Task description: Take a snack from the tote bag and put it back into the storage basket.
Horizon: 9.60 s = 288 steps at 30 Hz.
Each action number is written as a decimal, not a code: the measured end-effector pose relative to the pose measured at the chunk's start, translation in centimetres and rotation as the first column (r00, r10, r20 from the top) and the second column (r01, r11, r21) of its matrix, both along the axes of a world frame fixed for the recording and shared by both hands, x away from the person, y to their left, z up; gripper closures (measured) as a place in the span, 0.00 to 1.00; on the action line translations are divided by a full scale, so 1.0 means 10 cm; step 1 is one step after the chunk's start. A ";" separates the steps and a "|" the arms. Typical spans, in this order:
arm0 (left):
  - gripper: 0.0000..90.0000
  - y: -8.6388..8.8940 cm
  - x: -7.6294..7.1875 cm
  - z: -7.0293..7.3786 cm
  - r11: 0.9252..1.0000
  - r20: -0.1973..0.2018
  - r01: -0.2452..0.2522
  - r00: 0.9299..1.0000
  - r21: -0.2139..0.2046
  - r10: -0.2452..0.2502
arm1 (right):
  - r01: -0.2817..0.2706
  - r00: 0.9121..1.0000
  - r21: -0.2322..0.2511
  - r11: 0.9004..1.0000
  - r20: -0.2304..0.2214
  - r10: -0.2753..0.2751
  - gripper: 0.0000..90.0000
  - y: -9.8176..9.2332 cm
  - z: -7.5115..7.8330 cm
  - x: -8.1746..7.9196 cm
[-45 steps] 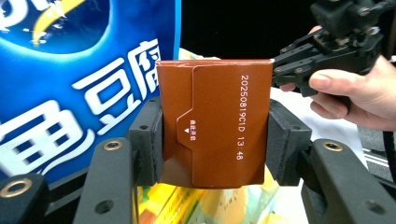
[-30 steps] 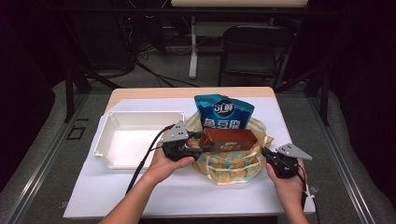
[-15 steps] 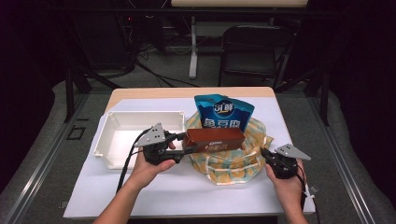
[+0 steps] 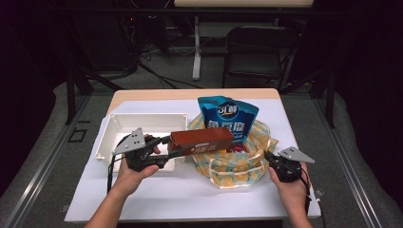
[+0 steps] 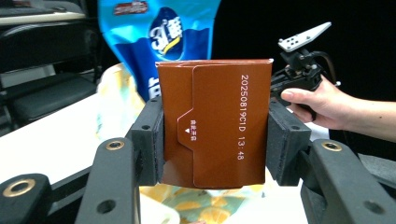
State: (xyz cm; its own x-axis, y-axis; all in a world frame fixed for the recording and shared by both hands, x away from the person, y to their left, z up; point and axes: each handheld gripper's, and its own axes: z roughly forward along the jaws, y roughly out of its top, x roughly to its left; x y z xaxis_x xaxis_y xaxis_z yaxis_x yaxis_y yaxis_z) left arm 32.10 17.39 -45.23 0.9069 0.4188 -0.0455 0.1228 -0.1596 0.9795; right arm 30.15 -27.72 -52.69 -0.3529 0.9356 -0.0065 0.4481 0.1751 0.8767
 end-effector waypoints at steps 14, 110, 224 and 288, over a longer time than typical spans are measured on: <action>0.54 0.57 -0.01 -0.10 0.991 -0.023 -0.122 0.992 -0.060 0.121 | 0.006 1.000 -0.001 1.000 -0.003 -0.006 1.00 0.01 -0.02 0.01; 1.00 0.86 -0.04 -1.07 0.770 -0.279 -0.568 0.720 0.290 0.636 | -0.001 1.000 0.036 0.999 -0.013 0.001 0.99 -0.03 -0.07 -0.02; 0.94 0.33 0.97 -0.90 0.707 -0.412 -0.621 0.577 0.339 0.705 | 0.032 0.999 0.081 0.996 0.006 -0.032 0.99 -0.19 -0.05 0.02; 0.75 -1.27 -0.13 -0.62 0.890 -0.225 -0.324 0.887 0.321 0.404 | -0.125 0.992 0.048 0.991 -0.015 0.126 1.00 0.41 -0.05 0.01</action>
